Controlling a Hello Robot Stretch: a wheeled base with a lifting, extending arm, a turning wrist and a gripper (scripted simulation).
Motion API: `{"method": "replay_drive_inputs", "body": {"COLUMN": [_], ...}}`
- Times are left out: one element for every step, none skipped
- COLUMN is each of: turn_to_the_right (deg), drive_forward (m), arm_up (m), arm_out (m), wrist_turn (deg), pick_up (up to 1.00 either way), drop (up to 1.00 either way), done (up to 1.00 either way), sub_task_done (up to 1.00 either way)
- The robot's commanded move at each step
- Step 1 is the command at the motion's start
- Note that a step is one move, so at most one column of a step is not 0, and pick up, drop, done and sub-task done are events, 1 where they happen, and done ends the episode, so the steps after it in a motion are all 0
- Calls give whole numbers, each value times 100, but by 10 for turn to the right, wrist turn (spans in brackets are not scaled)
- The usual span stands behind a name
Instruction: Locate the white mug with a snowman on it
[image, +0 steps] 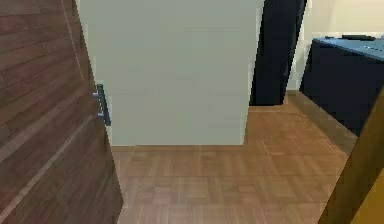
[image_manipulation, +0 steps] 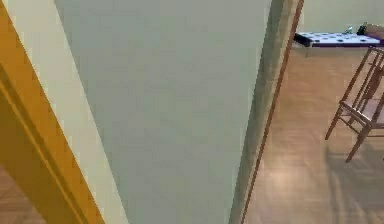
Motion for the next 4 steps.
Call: {"method": "replay_drive_inputs", "body": {"turn_to_the_right": [0,-360,0,450], "drive_forward": [40,0,40,0], "arm_up": [0,0,0,0], "arm_out": [0,0,0,0], "wrist_turn": [0,0,0,0], "pick_up": [0,0,0,0], "drop": [0,0,0,0], "done": [0,0,0,0], "sub_task_done": [0,0,0,0]}}
